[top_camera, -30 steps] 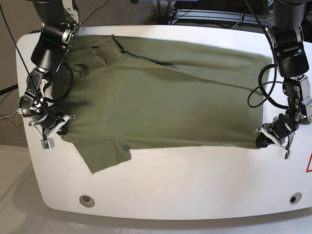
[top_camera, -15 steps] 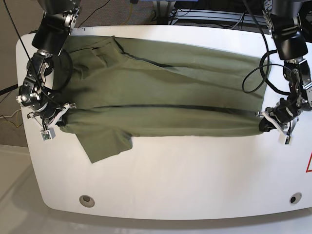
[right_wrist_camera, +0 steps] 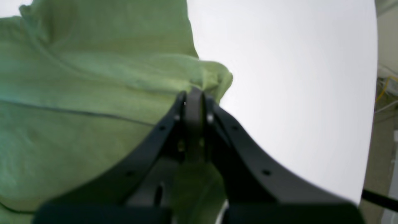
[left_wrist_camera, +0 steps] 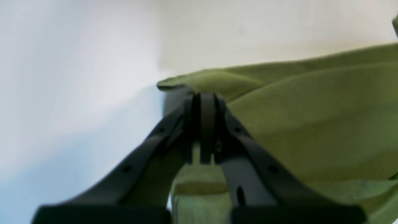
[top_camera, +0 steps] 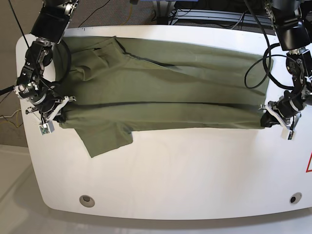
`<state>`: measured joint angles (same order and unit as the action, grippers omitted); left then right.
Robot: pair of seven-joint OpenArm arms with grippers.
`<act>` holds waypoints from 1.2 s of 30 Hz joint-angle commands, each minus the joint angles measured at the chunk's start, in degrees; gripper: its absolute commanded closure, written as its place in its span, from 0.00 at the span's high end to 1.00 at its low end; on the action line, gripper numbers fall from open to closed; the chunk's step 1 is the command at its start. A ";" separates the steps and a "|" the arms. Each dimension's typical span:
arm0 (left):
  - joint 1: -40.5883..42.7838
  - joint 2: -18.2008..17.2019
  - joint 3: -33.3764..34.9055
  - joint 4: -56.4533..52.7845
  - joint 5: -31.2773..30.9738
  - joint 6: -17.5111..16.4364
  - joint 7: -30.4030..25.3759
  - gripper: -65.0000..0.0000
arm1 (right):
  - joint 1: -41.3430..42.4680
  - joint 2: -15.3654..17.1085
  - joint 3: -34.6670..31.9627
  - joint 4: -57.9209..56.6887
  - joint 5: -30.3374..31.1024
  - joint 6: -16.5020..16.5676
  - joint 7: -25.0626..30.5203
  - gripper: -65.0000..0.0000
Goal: Fold the T-shirt properly
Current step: 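Lift the hem with both grippers and fold it onto the shoulder edge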
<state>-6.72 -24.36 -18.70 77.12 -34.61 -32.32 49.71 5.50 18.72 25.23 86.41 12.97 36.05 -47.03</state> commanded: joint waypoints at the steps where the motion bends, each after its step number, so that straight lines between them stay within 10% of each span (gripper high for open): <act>1: 0.01 -1.54 -0.46 3.07 -2.29 -0.03 -1.23 0.00 | 0.62 1.42 0.40 1.47 1.27 -0.10 1.13 0.00; 36: 17.94 -2.64 -7.97 17.32 -3.36 0.23 -0.04 0.00 | -19.15 -1.38 2.43 17.27 4.13 0.67 -2.66 0.00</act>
<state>11.55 -25.47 -27.05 93.97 -37.52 -32.14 50.15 -12.56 16.34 27.31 101.30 16.82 36.88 -51.48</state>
